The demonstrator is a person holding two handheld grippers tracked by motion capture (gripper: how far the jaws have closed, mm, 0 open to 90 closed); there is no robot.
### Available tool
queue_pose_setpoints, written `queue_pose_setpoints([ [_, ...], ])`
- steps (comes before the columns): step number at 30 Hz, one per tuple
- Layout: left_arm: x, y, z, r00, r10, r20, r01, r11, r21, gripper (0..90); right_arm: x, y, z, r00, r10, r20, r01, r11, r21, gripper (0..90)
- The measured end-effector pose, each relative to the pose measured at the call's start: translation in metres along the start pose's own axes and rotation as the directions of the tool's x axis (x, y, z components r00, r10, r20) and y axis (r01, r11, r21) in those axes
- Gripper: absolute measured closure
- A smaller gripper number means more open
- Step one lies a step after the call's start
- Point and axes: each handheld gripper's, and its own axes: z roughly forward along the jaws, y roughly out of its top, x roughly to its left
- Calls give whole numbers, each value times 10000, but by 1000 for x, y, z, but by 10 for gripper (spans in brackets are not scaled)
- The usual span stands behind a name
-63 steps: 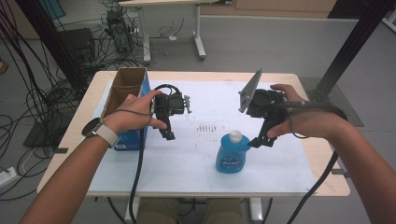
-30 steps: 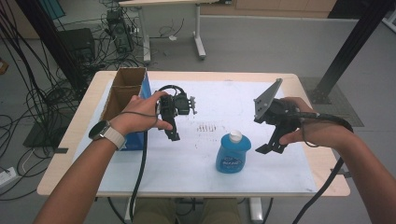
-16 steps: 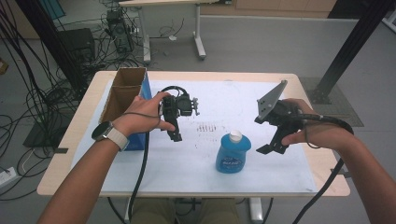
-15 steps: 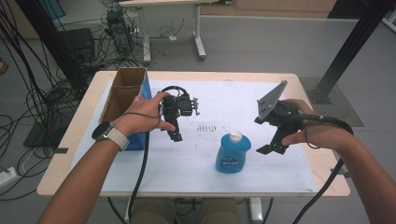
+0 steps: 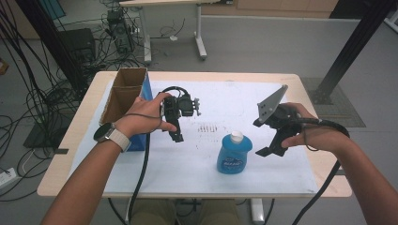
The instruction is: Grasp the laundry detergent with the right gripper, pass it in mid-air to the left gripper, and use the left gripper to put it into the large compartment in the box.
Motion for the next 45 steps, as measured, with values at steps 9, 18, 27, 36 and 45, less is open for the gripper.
queue_pose_setpoints([
  [9, 0, 2, 1, 10000, -35, 5, 35, 10000, 9, 107, -3, -5, 5, 10000, 32, -77, -33, 9999, -102, 48],
  [18, 1, 3, 3, 10000, -12, 12, 12, 10000, 6, 107, -4, -9, 10, 9998, 68, -189, -71, 9998, -159, 48],
  [27, 1, 2, 3, 10000, -85, -8, 85, 10000, -34, 107, -4, -10, 15, 9997, -42, -220, 36, 9997, -258, 47],
  [36, 0, 3, 4, 9999, -121, -17, 121, 9999, -29, 107, -4, -11, 24, 9996, -160, -243, 150, 9990, -431, 46],
  [45, 2, 4, 4, 9999, -102, -6, 102, 9999, -7, 107, -4, -16, 31, 9995, -155, -285, 135, 9974, -707, 46],
])
